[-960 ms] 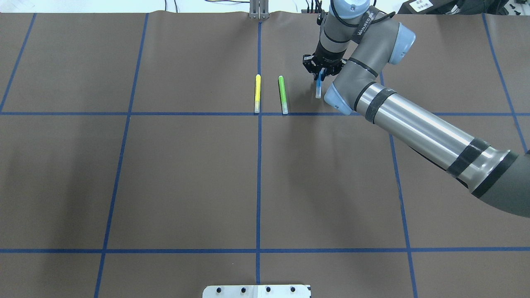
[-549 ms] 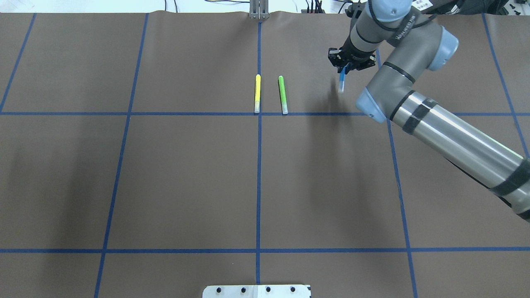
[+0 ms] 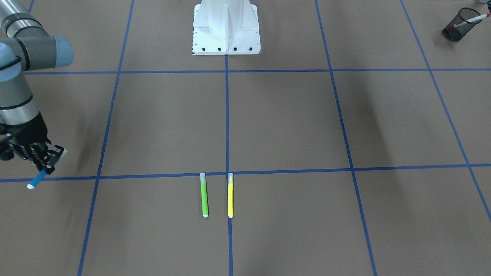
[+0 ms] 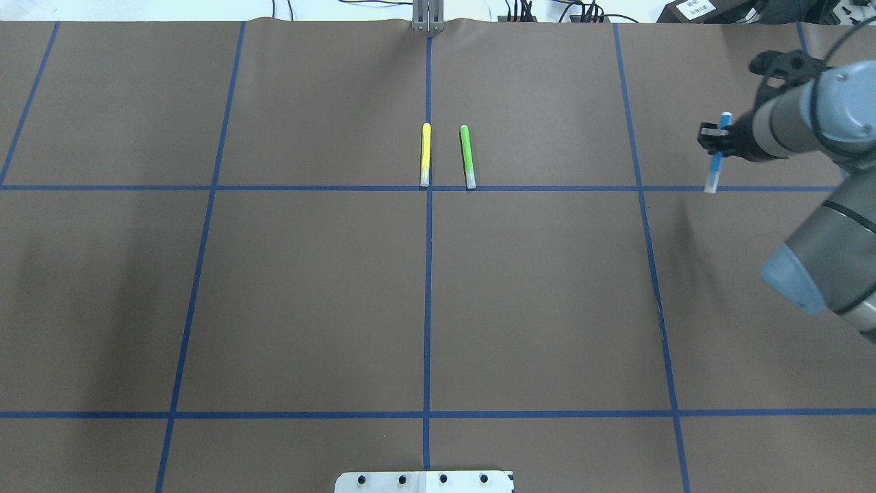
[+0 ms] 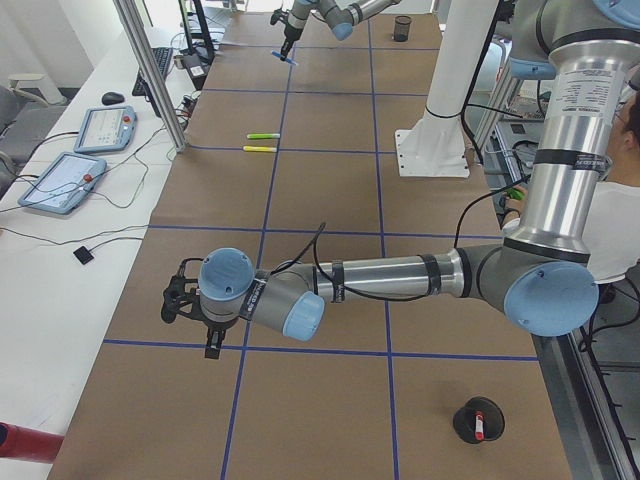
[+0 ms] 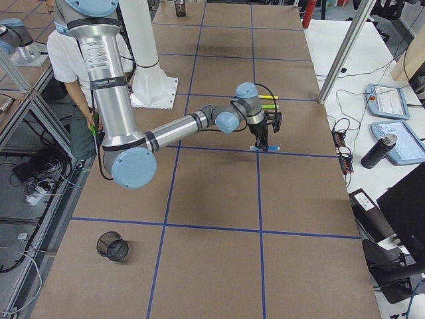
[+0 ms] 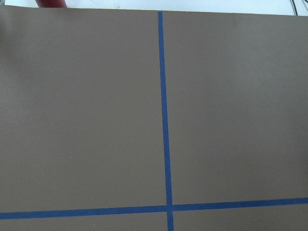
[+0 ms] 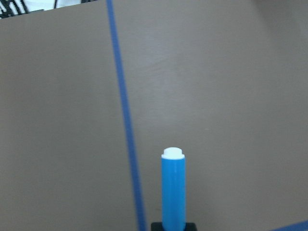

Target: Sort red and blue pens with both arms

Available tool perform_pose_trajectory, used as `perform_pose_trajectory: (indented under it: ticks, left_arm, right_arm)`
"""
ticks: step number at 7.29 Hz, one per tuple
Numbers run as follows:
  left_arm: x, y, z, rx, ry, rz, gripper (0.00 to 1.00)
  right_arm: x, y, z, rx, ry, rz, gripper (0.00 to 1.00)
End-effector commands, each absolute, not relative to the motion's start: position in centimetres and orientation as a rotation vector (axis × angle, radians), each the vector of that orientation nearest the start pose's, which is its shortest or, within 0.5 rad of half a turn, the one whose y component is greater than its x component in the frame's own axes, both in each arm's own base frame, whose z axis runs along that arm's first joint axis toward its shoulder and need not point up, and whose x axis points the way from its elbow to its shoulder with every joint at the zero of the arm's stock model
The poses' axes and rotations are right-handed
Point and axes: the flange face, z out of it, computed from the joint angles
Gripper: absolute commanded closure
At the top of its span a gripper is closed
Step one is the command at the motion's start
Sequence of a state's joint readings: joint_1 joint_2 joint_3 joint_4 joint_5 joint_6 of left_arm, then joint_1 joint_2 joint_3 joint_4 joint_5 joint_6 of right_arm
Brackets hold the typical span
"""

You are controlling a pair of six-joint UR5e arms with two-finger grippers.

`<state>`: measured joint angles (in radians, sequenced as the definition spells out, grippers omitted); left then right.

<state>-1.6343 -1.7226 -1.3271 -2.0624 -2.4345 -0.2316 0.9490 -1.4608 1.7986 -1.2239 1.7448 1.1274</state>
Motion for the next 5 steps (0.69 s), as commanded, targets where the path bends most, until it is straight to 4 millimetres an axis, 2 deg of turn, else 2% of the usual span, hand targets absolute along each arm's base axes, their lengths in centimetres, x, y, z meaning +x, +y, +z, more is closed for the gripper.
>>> perform_pose_trajectory:
  ticks: [1, 2, 3, 4, 5]
  left_arm:
    - [-9.3, -57.3, 64.2, 0.294, 0.88, -0.102, 0.0]
    - [-9.3, -57.4, 64.1, 0.297, 0.88, -0.101, 0.0]
    - [-9.0, -57.6, 63.9, 0.299, 0.88, -0.095, 0.0]
    - [-8.7, -57.8, 63.7, 0.299, 0.88, -0.088, 0.0]
    - [-8.1, -58.4, 63.4, 0.296, 0.881, -0.077, 0.0]
  right_arm:
    - [-14.2, -45.4, 53.0, 0.365, -0.548, 0.447, 1.0]
    - [-10.4, -43.9, 56.5, 0.41, -0.54, 0.41, 1.0]
    - [-7.2, -41.0, 59.2, 0.427, -0.531, 0.426, 1.0]
    - [-3.6, -36.6, 62.0, 0.474, -0.543, 0.429, 1.0]
    - [0.0, -33.0, 63.9, 0.503, -0.574, 0.462, 1.0]
